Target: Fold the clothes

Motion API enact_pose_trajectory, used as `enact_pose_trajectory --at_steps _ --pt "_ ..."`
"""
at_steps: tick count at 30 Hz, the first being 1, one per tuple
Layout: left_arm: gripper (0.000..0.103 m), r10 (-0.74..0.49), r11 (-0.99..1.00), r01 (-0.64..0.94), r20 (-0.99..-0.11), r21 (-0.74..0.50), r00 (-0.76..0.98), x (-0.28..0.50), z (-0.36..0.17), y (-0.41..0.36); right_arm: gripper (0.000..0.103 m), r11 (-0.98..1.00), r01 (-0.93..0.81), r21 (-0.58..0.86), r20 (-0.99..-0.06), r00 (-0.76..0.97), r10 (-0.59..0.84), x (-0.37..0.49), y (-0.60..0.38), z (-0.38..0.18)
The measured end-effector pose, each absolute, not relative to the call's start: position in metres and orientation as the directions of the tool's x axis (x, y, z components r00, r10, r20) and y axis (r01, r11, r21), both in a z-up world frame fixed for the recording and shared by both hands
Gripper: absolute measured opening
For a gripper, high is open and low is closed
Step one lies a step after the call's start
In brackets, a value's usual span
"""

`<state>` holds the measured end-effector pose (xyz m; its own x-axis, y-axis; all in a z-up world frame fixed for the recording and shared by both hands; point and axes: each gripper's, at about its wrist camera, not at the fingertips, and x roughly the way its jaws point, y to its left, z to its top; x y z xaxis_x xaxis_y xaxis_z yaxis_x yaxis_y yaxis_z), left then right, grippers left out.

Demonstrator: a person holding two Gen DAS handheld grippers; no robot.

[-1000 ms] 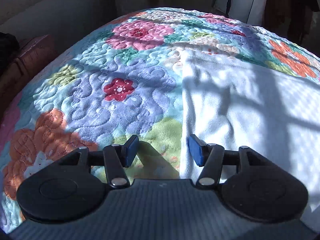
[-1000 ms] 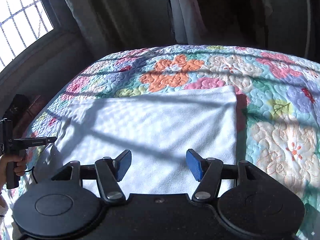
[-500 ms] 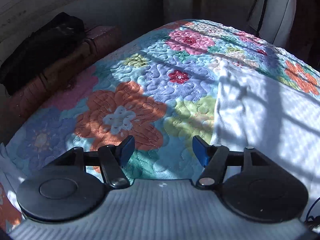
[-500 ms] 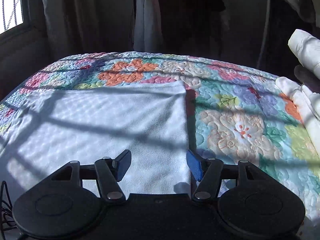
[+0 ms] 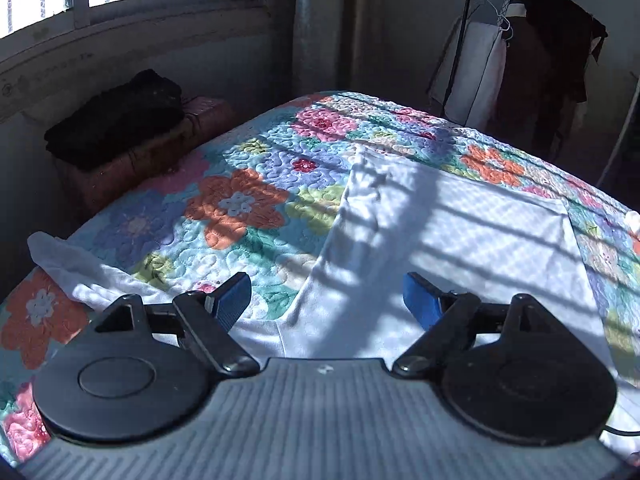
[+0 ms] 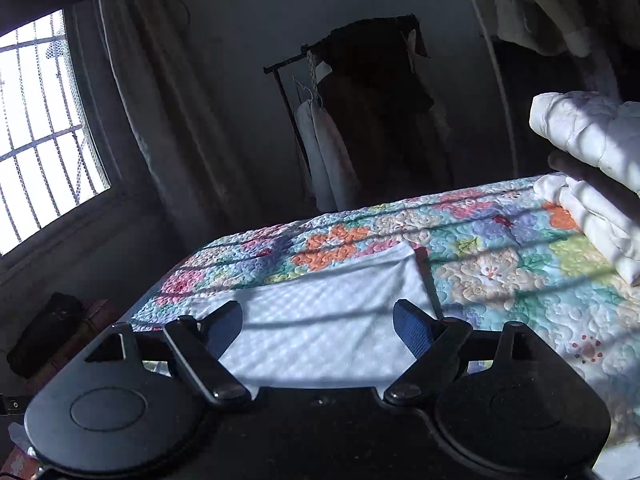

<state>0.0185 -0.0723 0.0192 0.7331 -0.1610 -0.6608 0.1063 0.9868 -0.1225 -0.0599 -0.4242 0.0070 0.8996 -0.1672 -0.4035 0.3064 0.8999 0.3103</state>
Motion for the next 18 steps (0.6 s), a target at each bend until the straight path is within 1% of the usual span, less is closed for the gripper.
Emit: enact_pose_trajectory --at_steps 2,4,6,8,9,10,11,13,14,16,18 --pt "0.083 -0.132 0.991 0.082 -0.68 -0.105 0.721 -0.008 0.021 -0.072 0.086 0.9 0.313 0.304 -0.431 0.888 -0.163 -0.069 -0.409 0.014" --pt "0.083 -0.097 0.995 0.053 -0.695 -0.085 0.712 -0.035 0.026 -0.072 0.086 0.878 0.308 0.366 -0.429 0.893 -0.134 -0.084 -0.395 0.021" --pt "0.085 -0.076 0.996 0.022 -0.708 -0.085 0.702 -0.061 0.033 -0.07 0.086 0.871 0.293 0.395 -0.437 0.893 -0.103 -0.1 -0.379 0.027" --pt "0.086 -0.117 0.991 0.034 -0.704 -0.131 0.7 -0.086 0.042 -0.065 0.087 0.907 0.279 0.315 -0.489 0.867 -0.097 -0.111 -0.355 0.04" --pt "0.087 -0.13 0.988 0.036 -0.7 -0.147 0.702 -0.099 0.046 -0.061 0.088 0.923 0.262 0.28 -0.495 0.864 -0.096 -0.123 -0.344 0.046" --pt "0.088 -0.136 0.987 0.034 -0.699 -0.158 0.702 -0.111 0.05 -0.056 0.091 0.936 0.247 0.25 -0.491 0.866 -0.097 -0.135 -0.333 0.052" --pt "0.089 -0.142 0.985 0.032 -0.698 -0.169 0.702 -0.123 0.053 -0.052 0.092 0.948 0.231 0.219 -0.487 0.868 -0.099 -0.147 -0.322 0.058" --pt "0.091 -0.155 0.981 0.027 -0.695 -0.191 0.702 -0.148 0.06 -0.044 0.094 0.956 0.207 0.207 -0.447 0.889 -0.096 -0.166 -0.313 0.063" --pt "0.092 -0.162 0.978 0.023 -0.693 -0.206 0.703 -0.159 0.059 -0.04 0.096 0.96 0.195 0.202 -0.422 0.902 -0.094 -0.176 -0.307 0.065" --pt "0.093 -0.17 0.973 0.011 -0.688 -0.23 0.706 -0.181 0.053 -0.033 0.1 0.952 0.22 0.214 -0.406 0.906 -0.118 -0.195 -0.299 0.061" --pt "0.093 -0.161 0.978 0.021 -0.689 -0.207 0.707 -0.195 0.05 -0.034 0.1 0.97 0.164 0.181 -0.467 0.882 -0.062 -0.202 -0.292 0.061"
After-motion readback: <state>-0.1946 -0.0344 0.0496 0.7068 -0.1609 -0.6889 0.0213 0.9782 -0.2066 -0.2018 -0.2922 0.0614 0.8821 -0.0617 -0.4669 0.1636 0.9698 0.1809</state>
